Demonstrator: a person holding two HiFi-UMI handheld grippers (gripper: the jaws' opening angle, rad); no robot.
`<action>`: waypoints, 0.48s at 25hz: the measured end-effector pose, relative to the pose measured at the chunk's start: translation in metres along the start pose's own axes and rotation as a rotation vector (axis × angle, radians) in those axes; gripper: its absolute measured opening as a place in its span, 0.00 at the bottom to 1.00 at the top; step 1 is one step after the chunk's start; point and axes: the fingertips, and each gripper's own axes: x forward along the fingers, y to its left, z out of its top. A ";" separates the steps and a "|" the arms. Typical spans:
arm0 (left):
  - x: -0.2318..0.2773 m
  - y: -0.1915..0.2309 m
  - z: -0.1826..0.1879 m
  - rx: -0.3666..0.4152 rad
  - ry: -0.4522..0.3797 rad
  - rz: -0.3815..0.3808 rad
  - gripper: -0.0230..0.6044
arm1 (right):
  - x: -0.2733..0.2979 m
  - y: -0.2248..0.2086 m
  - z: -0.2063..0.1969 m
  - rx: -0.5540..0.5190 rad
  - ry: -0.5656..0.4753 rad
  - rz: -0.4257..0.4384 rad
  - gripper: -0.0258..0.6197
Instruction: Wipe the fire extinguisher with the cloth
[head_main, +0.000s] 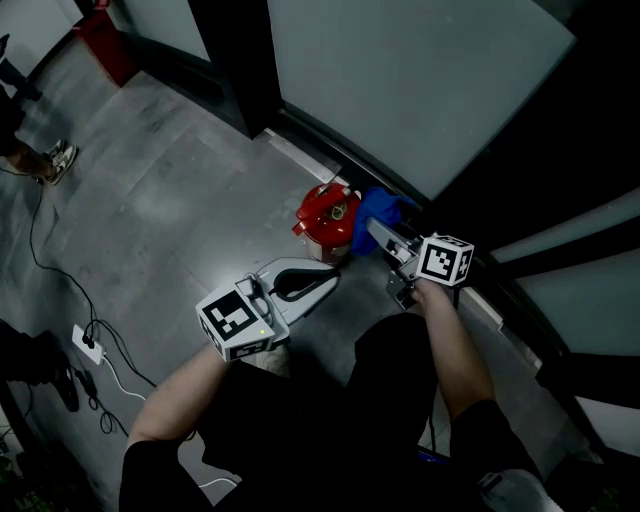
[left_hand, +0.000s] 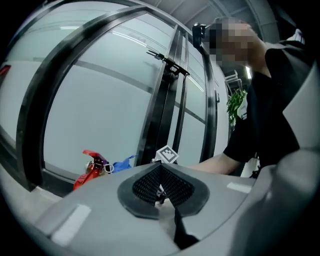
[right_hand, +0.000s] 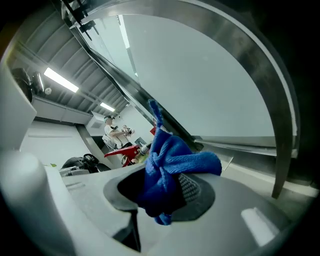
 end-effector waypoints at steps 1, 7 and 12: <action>0.003 -0.002 0.004 -0.019 0.000 -0.014 0.05 | -0.001 -0.001 -0.001 0.002 0.003 0.016 0.25; 0.023 -0.006 -0.008 0.015 0.079 -0.100 0.05 | -0.001 -0.028 -0.016 0.025 0.023 0.090 0.25; 0.028 0.000 -0.046 0.010 0.110 -0.117 0.05 | 0.005 -0.054 -0.058 -0.070 0.154 0.047 0.25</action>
